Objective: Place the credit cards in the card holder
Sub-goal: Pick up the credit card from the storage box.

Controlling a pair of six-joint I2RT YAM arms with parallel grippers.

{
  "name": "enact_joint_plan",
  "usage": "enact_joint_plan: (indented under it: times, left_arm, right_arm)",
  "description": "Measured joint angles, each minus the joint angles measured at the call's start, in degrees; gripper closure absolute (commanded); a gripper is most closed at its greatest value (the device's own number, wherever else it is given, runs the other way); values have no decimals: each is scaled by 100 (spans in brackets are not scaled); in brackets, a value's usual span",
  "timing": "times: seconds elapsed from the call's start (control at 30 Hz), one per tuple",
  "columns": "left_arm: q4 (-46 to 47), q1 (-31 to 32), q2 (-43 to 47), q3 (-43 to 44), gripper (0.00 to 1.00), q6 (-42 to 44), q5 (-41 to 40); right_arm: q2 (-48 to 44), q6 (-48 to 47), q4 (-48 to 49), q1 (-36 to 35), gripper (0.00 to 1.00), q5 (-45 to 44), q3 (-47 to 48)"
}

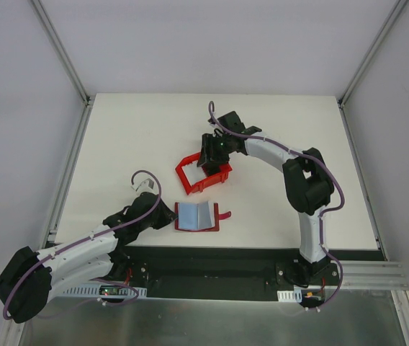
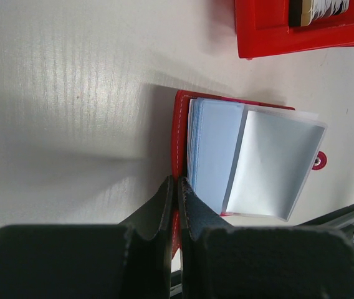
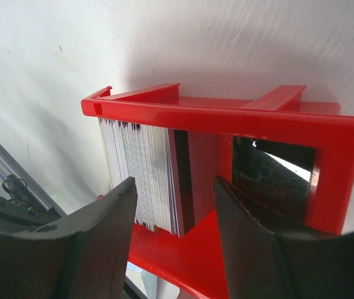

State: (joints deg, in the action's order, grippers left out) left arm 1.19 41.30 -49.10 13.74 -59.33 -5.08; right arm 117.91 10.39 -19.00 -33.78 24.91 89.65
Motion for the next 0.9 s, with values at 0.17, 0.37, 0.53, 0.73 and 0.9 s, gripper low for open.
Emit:
enact_joint_plan:
  times: [0.17, 0.37, 0.53, 0.73, 0.9]
  left_arm:
    - [0, 0, -2, 4, 100, 2, 0]
    - [0, 0, -7, 7, 100, 2, -2]
    - [0, 0, -9, 7, 100, 2, -2]
    - [-7, 0, -42, 35, 100, 4, -2]
    - [-13, 0, -85, 90, 100, 9, -2]
  right_arm:
    - [7, 4, -13, -7, 41, 33, 17]
    - [256, 0, -33, -94, 41, 66, 232]
    - [409, 0, -107, -205, 48, 111, 240]
    - [380, -26, -111, -232, 58, 114, 271]
    - [278, -63, -179, -225, 61, 87, 271]
